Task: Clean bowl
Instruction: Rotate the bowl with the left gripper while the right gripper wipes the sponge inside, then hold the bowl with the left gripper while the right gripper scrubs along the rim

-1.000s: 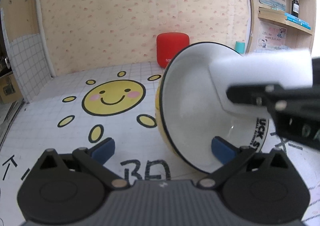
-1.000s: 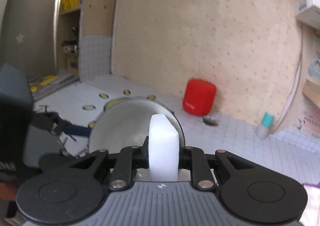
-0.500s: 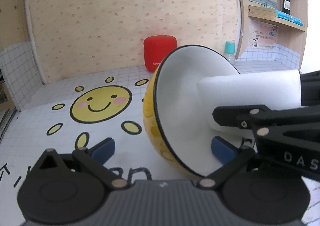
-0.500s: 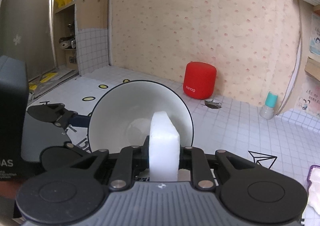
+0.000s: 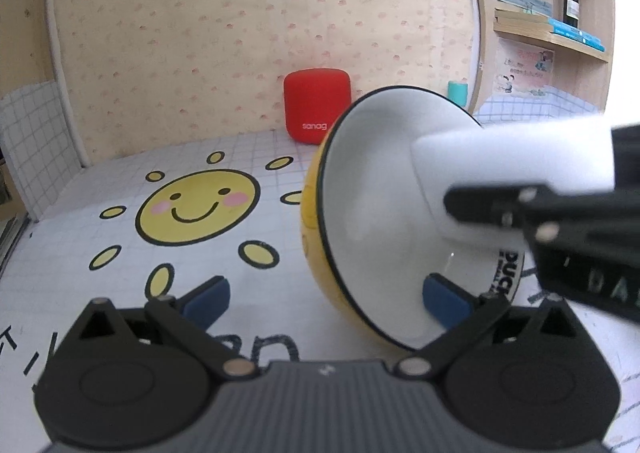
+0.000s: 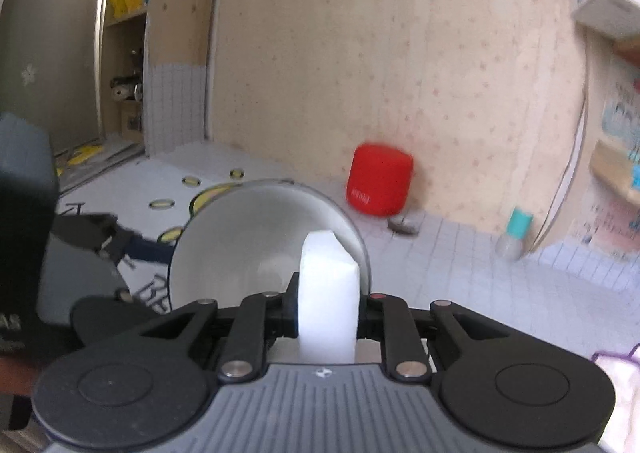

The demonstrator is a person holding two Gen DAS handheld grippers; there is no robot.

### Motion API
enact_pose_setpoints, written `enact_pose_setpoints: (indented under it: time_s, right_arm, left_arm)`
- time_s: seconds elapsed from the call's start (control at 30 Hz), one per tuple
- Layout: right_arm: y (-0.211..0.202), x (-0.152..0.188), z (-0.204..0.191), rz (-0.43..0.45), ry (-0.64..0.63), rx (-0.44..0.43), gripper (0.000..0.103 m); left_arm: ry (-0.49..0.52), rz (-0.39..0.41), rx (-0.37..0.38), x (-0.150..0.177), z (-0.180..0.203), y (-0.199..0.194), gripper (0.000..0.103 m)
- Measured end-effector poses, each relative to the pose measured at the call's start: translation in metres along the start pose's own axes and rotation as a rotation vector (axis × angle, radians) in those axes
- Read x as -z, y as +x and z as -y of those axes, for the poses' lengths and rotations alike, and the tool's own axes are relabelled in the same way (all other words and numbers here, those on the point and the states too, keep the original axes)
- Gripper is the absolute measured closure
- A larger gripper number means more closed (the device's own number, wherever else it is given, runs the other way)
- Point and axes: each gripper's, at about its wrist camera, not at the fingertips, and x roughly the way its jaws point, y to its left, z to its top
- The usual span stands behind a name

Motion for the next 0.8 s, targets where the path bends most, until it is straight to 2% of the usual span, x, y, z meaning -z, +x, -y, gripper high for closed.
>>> enact_pose_setpoints:
  time_s: [0.13, 0.27, 0.4, 0.57, 0.8]
  right_arm:
    - [-0.001, -0.005, -0.008, 0.008, -0.018, -0.030, 0.086]
    - [-0.008, -0.013, -0.009, 0.058, -0.027, 0.002, 0.086]
    - [-0.006, -0.007, -0.003, 0.034, -0.032, 0.027, 0.086]
    - [-0.003, 0.005, 0.005, -0.011, -0.003, 0.019, 0.086]
    - [-0.004, 0.009, 0.014, -0.019, 0.039, 0.011, 0.086]
  left_arm:
    - [0.001, 0.001, 0.003, 0.000, 0.002, 0.000, 0.000]
    - [-0.002, 0.000, 0.006, 0.000, 0.002, 0.000, 0.000]
    - [-0.002, -0.002, 0.008, -0.001, 0.002, 0.000, 0.000]
    - [-0.014, -0.008, 0.017, -0.004, 0.002, 0.002, 0.000]
    - [0.002, -0.006, 0.022, -0.007, 0.011, 0.006, 0.000]
